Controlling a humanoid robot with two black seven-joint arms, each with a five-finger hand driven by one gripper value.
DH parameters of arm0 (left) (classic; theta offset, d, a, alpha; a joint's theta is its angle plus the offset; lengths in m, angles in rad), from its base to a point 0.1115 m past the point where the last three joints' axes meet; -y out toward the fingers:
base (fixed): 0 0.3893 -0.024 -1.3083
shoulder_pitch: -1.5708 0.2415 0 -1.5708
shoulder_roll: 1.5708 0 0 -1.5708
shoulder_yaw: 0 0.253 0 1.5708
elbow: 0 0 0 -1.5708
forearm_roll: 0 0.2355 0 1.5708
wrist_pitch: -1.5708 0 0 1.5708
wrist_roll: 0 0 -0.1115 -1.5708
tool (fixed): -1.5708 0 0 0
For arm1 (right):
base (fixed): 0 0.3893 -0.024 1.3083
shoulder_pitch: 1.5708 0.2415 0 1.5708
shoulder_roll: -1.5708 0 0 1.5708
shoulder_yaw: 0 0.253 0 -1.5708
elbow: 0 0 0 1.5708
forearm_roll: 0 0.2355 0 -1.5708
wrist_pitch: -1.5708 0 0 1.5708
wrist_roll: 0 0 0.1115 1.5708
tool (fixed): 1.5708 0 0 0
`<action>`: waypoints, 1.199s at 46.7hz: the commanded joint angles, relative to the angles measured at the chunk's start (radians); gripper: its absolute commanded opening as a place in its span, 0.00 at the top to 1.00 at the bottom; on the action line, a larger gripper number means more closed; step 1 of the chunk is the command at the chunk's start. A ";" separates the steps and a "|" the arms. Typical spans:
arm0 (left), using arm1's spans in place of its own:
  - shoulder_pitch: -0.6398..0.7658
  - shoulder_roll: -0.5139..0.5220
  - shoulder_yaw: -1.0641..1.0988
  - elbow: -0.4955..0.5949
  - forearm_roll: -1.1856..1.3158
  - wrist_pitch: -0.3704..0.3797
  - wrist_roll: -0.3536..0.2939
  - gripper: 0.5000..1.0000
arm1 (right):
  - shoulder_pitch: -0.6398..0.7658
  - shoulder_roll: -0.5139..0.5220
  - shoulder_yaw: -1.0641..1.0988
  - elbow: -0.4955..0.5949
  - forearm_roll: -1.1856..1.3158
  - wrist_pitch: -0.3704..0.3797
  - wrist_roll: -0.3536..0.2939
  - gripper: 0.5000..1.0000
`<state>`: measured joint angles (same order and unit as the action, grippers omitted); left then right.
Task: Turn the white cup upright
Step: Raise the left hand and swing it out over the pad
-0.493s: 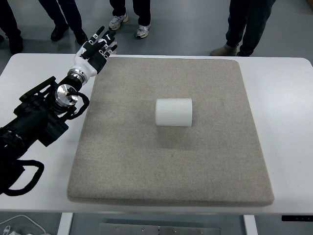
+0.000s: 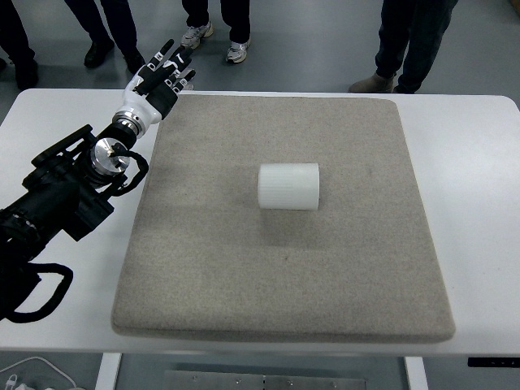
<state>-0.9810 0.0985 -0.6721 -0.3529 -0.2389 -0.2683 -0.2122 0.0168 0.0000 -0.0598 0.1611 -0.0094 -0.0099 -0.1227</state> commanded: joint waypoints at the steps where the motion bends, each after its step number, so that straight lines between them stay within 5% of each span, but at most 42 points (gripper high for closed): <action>1: -0.011 0.007 0.002 0.002 -0.002 0.003 0.001 0.01 | 0.000 0.000 0.000 0.000 0.000 0.001 0.000 0.14; 21: -0.050 0.009 0.098 -0.067 0.087 -0.002 0.008 0.01 | -0.001 0.000 0.000 0.000 0.000 -0.001 0.000 0.14; 56: -0.087 0.072 0.105 -0.396 0.868 0.012 0.069 0.02 | 0.000 0.000 0.000 0.000 0.000 0.001 0.000 0.14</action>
<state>-1.0678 0.1547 -0.5661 -0.7014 0.5630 -0.2590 -0.1591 0.0162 0.0000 -0.0598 0.1611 -0.0095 -0.0094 -0.1227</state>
